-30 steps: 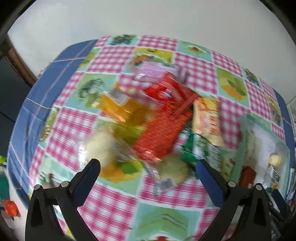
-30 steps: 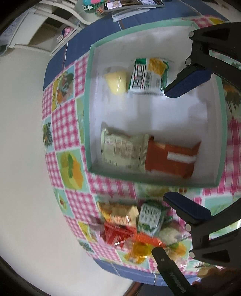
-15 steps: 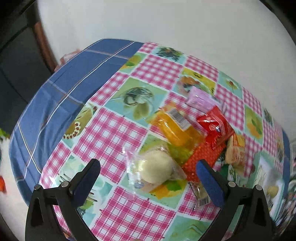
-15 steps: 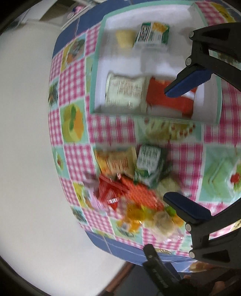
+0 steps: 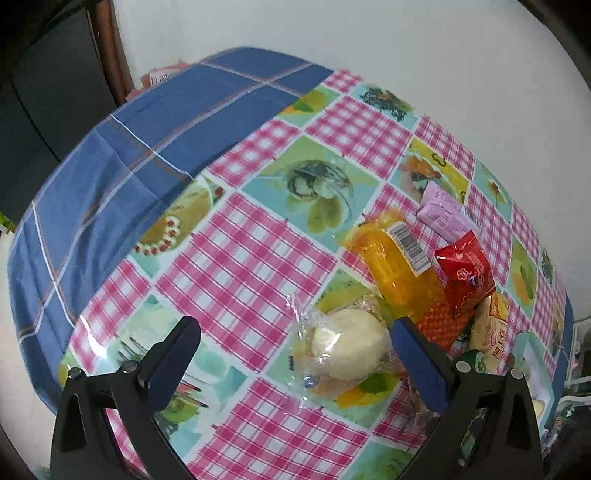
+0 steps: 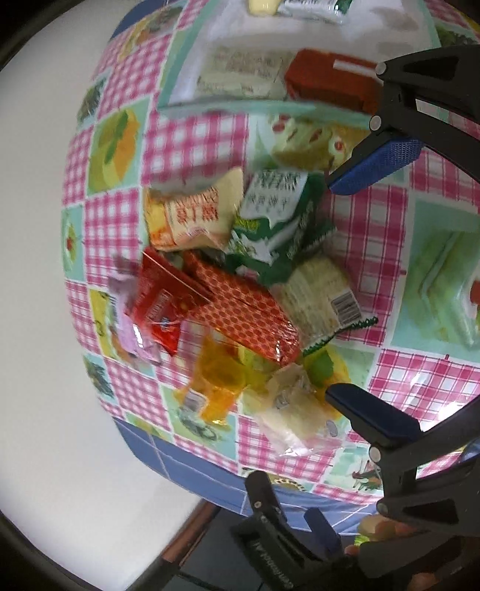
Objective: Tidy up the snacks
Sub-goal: 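Move both tools back over the snack pile, then grasp the clear-wrapped round bun with the left tool while the right tool grasps the green-edged biscuit pack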
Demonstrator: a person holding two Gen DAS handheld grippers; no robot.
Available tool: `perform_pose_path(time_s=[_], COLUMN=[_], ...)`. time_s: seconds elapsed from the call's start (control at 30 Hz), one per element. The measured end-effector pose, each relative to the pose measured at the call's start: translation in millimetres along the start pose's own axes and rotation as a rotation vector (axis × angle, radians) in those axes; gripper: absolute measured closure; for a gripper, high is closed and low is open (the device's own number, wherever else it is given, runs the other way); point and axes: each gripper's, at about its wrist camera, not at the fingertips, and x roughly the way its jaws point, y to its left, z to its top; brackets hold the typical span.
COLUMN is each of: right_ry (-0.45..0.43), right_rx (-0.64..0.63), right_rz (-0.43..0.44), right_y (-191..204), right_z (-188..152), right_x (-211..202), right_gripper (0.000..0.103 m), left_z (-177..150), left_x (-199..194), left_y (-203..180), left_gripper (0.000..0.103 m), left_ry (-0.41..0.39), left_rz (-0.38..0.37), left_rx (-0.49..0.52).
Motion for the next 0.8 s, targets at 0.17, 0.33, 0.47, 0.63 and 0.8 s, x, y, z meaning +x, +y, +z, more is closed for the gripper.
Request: perform_pose_path(time_s=[0.17,0.33,0.47,0.63,0.8], right_ry=[0.037,0.075,0.083,0.081,0.077], right_rx=[-0.048,-0.052,-0.054,-0.078,-0.113], right_rz=[-0.016,-0.029,-0.035,-0.034,-0.044], right_y=[6,4,5,14,24], right_z=[3,7,11,18,22], right_x=[18,36,45,54,63], right_gripper=[0.000,0.000,0.000,0.000,0.000], left_z=[-3,-4,-3,-3,-4], left_x=[17,26,35,47,56], left_y=[-10,-17,-21,-27,-33], left_gripper=[0.000,0.000,0.000,0.000,0.000], left_ry=[0.057,0.088,0.117,0.138,0.157], left_rz=[0.016,0.017,0.016,0.028,0.024], left_rx=[0.032,0.052,0.058,0.074,0.079])
